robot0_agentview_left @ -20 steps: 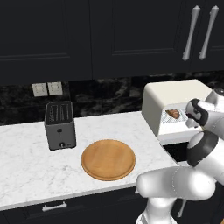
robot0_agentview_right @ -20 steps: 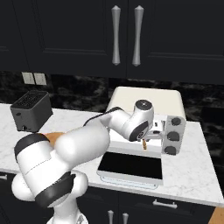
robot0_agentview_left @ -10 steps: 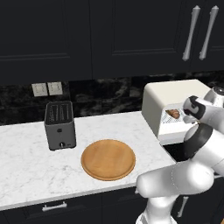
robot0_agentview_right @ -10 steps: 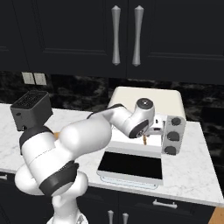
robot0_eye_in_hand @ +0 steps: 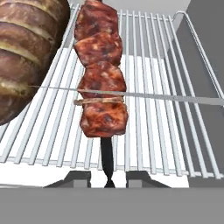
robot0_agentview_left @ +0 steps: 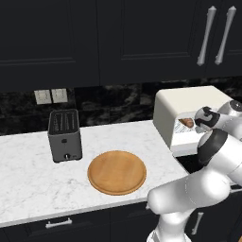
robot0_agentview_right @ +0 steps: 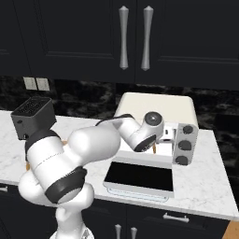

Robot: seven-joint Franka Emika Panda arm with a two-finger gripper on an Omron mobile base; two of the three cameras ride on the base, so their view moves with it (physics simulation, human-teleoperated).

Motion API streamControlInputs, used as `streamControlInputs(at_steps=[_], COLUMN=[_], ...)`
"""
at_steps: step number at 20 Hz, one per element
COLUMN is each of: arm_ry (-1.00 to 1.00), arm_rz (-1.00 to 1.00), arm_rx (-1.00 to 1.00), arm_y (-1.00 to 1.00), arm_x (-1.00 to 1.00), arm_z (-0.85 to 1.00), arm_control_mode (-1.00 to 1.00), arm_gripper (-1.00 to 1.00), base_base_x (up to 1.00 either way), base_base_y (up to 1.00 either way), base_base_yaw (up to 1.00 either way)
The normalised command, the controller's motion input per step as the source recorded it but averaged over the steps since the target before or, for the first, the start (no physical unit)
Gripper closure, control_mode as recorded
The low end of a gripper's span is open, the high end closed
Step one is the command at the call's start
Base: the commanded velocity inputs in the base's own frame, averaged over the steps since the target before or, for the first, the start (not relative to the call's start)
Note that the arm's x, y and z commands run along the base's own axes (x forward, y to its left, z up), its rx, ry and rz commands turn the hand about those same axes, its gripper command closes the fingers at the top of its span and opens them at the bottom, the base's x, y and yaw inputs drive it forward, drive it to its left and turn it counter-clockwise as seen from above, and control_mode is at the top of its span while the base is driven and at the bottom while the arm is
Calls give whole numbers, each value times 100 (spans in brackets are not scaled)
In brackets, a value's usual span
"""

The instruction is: Pick up the kebab skewer and baguette bread, and place them inside the toaster oven. Close the toaster oven door and start by setting the timer.

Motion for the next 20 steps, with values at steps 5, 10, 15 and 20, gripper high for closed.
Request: streamControlInputs(at_steps=[5, 10, 15, 20], arm_ry=[-2, -5, -1, 0], arm_rz=[0, 0, 0, 0], arm_rx=[0, 0, 0, 0], arm_y=[0, 0, 1, 0], arm_x=[58, 36, 19, 0], arm_z=[0, 0, 0, 0], arm_control_mode=[-100, -100, -100, -100], arm_gripper=[100, 100, -100, -100], base_base_x=[0, 0, 0, 0], base_base_y=[0, 0, 0, 0], base_base_yaw=[0, 0, 0, 0])
